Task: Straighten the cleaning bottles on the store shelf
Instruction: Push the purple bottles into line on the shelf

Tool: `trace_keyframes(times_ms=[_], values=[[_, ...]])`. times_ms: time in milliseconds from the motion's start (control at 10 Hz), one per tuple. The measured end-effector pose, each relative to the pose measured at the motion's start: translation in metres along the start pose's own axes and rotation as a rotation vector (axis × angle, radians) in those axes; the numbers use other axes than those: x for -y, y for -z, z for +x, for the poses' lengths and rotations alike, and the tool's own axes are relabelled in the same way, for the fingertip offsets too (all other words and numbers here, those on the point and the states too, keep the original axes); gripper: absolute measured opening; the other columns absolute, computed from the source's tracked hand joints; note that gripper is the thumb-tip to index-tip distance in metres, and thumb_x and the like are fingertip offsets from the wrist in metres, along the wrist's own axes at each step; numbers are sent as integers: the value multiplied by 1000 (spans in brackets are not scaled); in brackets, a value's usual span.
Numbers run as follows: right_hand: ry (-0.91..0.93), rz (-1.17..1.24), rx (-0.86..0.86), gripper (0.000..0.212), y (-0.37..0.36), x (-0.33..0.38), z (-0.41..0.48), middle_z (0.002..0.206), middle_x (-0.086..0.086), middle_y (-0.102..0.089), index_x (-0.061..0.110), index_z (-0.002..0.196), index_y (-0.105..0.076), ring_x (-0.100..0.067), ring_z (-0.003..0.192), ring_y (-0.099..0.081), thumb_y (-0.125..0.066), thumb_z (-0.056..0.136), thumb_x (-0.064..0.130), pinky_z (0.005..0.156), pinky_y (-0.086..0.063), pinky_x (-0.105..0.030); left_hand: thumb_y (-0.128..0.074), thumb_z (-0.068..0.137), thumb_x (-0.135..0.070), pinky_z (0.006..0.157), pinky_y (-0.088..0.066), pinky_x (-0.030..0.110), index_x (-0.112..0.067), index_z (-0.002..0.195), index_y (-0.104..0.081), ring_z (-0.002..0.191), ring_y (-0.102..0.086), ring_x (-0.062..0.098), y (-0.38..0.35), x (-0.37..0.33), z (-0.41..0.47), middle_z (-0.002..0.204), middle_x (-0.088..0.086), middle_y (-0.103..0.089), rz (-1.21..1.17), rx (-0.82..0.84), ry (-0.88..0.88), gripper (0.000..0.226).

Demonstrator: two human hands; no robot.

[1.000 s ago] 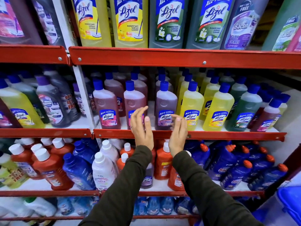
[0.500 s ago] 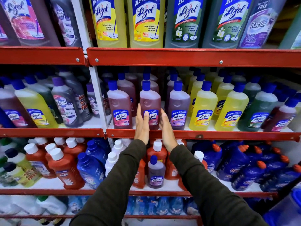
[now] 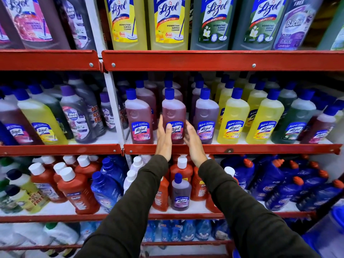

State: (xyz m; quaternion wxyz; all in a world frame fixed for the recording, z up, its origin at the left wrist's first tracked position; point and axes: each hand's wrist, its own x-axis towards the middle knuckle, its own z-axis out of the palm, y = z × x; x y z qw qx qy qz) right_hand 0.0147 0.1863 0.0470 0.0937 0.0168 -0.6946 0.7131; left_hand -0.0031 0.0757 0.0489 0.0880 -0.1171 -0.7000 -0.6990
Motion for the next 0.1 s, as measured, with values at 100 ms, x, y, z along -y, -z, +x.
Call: trace_keyframes(times_ms=[100], values=[[-22, 14, -21, 96, 4, -5, -2, 161, 4, -48, 30, 159, -37, -13, 148, -46, -45, 81, 86, 126, -37, -44, -35, 92, -72, 125, -27, 50, -38, 162, -10, 152, -27, 18, -3, -3, -8, 171, 4, -17, 3, -81, -27, 81]])
